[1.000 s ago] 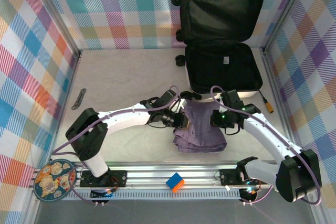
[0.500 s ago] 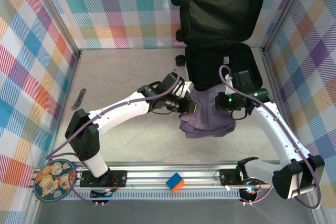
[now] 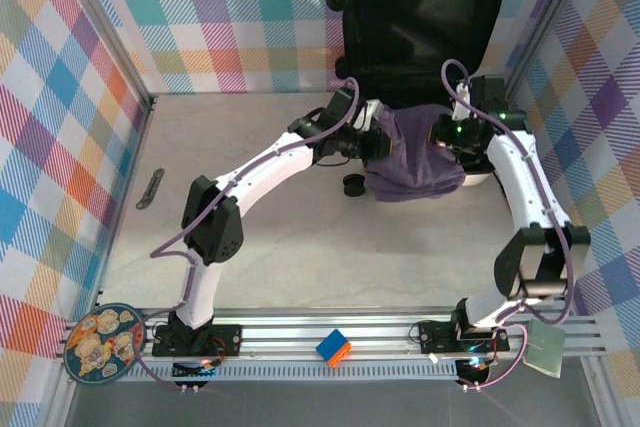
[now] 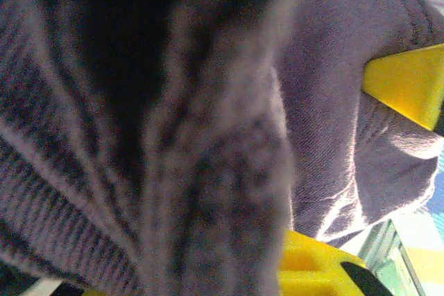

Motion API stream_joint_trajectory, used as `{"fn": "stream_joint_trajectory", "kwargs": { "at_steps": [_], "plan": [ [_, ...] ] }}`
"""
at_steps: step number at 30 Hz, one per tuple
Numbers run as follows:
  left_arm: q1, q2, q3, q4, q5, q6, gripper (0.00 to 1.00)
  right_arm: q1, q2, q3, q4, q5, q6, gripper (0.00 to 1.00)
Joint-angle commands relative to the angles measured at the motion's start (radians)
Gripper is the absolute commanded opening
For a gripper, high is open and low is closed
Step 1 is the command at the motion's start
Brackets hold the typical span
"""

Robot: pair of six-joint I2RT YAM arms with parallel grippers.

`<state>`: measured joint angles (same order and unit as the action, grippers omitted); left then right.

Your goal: Pack the luggage

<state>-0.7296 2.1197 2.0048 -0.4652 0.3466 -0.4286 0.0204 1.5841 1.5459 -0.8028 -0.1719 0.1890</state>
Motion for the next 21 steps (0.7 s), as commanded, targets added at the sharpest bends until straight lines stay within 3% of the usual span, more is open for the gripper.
{"fn": "stream_joint_trajectory", "kwargs": {
  "at_steps": [1, 8, 14, 21],
  "plan": [
    [0.008, 0.045, 0.125, 0.041, 0.031, -0.017, 0.00, -0.030, 0.066, 0.112, 0.045, -0.051, -0.030, 0.00],
    [0.051, 0.218, 0.306, 0.165, 0.049, -0.128, 0.00, -0.076, 0.242, 0.287, 0.047, -0.067, -0.045, 0.00],
    [0.052, 0.358, 0.446, 0.280, 0.016, -0.144, 0.01, -0.082, 0.360, 0.371, 0.084, -0.034, -0.049, 0.00],
    [0.053, 0.476, 0.528, 0.337, -0.002, -0.159, 0.13, -0.084, 0.461, 0.421, 0.109, 0.033, -0.045, 0.00]
  ]
}}
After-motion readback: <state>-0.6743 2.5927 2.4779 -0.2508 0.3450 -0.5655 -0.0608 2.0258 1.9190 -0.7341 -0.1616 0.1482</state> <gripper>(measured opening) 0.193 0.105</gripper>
